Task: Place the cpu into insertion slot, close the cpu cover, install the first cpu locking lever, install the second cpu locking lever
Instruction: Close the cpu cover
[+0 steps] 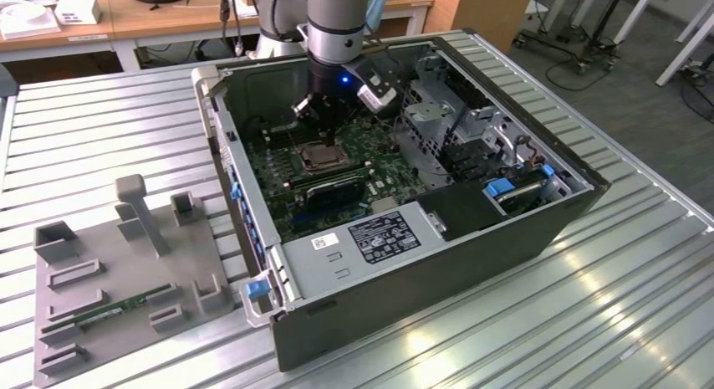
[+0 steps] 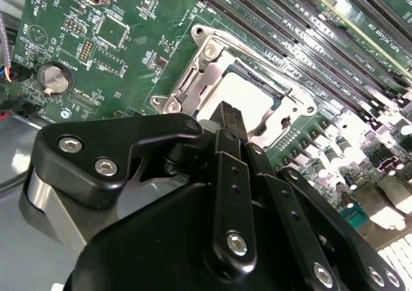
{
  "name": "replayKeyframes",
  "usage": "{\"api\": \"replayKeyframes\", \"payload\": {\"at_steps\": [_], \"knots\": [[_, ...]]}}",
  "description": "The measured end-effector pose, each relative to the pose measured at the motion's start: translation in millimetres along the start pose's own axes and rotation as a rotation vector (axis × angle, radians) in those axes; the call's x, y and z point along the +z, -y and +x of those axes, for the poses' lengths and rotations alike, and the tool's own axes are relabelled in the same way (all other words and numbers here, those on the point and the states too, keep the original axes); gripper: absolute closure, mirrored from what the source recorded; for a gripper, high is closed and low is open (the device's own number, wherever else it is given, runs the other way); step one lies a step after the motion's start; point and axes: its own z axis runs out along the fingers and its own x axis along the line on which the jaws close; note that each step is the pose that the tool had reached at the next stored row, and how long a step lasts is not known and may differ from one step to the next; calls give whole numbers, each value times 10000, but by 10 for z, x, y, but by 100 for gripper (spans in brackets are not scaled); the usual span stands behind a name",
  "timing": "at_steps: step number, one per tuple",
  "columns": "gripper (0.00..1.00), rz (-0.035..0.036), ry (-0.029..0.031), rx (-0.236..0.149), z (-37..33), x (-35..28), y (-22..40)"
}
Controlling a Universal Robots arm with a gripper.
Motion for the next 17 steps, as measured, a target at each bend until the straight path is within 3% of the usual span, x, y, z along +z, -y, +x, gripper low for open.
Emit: {"api": "replayKeyframes", "payload": {"at_steps": [2,4,13,17], "knots": [[89,7,113,4,37,14,-1],[89,8,152,14,87,22,-3],[89,17,168,251,246,43,-9],[89,18,169,272,259,44,-10]]}}
